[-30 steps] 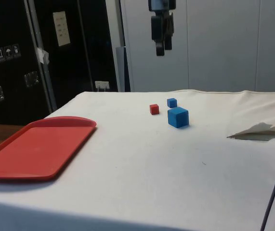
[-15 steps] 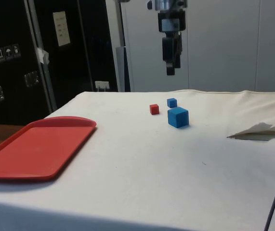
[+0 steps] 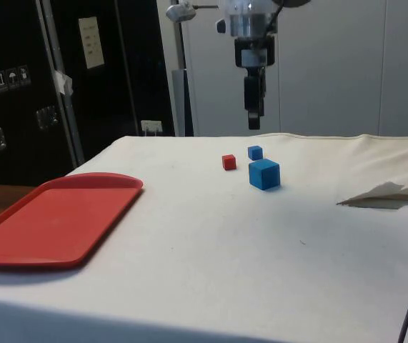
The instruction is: Pick up the largest block and place it onto the tray.
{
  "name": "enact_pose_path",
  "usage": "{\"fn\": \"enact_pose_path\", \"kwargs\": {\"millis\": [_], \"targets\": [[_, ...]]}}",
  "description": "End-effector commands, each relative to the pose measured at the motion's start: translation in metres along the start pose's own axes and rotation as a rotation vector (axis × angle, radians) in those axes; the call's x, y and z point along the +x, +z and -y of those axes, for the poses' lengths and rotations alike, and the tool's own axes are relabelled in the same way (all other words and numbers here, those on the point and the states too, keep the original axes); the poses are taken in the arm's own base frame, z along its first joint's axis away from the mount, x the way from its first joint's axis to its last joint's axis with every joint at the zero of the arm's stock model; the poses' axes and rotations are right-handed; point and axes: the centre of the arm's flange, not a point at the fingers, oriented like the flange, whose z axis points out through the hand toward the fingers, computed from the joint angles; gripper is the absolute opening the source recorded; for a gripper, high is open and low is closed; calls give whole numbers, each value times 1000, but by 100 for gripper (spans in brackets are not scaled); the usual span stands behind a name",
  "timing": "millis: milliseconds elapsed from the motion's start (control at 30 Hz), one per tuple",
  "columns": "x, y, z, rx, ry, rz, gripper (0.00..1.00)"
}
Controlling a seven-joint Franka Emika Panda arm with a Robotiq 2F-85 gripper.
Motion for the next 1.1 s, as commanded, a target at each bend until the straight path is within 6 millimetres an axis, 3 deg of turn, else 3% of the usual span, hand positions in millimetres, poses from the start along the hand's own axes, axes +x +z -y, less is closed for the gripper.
{"fn": "enact_pose_path", "kwargs": {"millis": [0,1067], "targets": [[0,3,1,1,-14,-13,100],[-11,64,8,-62,-262,-50,100]]}}
